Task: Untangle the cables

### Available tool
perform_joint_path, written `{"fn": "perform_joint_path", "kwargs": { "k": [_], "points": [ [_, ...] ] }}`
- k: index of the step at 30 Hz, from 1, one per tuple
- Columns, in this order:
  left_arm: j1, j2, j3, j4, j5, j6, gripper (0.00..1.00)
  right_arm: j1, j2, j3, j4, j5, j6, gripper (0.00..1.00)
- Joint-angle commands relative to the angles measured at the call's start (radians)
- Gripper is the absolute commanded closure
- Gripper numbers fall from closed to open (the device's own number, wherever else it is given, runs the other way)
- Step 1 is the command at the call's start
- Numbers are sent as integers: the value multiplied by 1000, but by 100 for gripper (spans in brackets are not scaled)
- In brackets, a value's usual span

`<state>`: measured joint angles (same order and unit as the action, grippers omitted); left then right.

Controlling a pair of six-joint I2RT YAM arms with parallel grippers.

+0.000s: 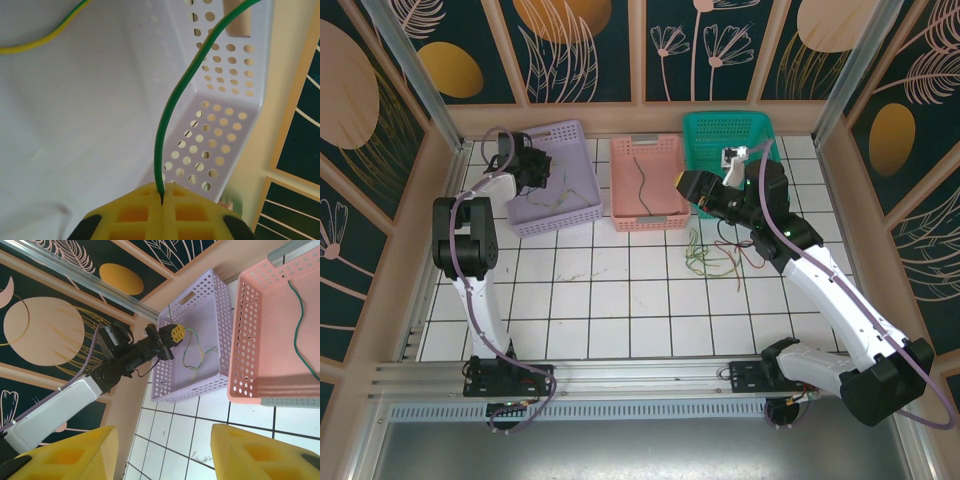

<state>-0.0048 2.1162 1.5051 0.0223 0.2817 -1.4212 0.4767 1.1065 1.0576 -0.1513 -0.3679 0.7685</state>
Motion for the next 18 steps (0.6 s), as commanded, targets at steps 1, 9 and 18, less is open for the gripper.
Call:
{"fn": "perform_joint_path", "kwargs": {
  "k": [1, 9, 18],
  "points": [
    [5, 30, 7, -16, 28, -60, 100, -7, -33, -25, 35, -15, 11, 48],
    [6, 139, 190, -128, 101, -70, 62, -6, -57, -37, 14, -7, 16, 48],
    [8, 73, 296, -250, 75, -22, 29, -6, -57, -18, 4, 4, 5, 48]
  ]
}}
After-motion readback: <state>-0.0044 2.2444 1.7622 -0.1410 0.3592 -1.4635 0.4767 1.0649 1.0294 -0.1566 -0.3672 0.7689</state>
